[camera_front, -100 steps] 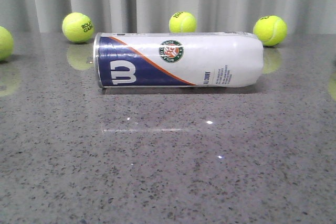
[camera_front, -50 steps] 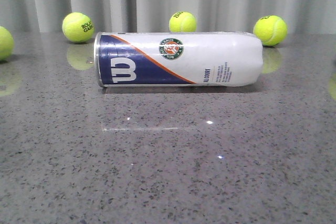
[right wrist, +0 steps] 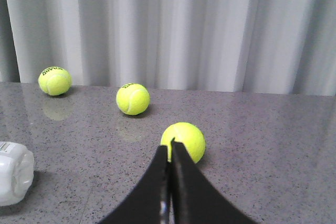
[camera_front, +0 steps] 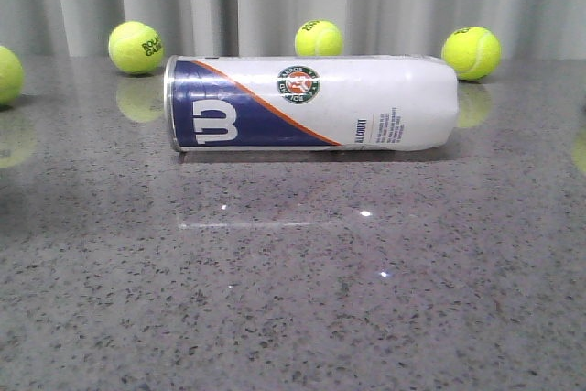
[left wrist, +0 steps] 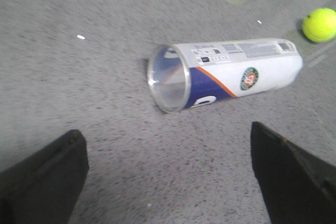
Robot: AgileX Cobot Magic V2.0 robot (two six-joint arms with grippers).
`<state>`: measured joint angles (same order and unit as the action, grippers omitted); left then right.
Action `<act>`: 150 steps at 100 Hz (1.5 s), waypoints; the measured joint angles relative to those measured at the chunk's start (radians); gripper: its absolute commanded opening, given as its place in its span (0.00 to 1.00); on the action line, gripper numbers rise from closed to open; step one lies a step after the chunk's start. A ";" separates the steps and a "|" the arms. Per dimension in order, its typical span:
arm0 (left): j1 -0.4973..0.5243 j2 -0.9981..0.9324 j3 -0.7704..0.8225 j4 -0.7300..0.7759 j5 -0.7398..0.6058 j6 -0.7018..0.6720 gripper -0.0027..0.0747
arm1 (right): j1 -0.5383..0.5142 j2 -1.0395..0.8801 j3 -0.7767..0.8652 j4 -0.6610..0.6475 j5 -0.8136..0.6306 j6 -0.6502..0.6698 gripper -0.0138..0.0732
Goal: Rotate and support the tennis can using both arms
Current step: 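Move the left gripper toward the open end of the lying can, then grasp the can's open end with the left gripper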
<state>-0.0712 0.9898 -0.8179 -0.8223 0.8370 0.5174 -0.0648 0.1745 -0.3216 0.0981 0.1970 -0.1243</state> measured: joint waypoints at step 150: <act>-0.128 0.728 -0.177 -0.632 0.241 0.503 0.01 | 0.000 0.000 0.000 0.000 -0.002 0.000 0.08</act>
<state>-0.1988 1.7183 -0.9952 -1.4542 1.0782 1.0203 -0.0648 0.1745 -0.3216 0.0981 0.1948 -0.1243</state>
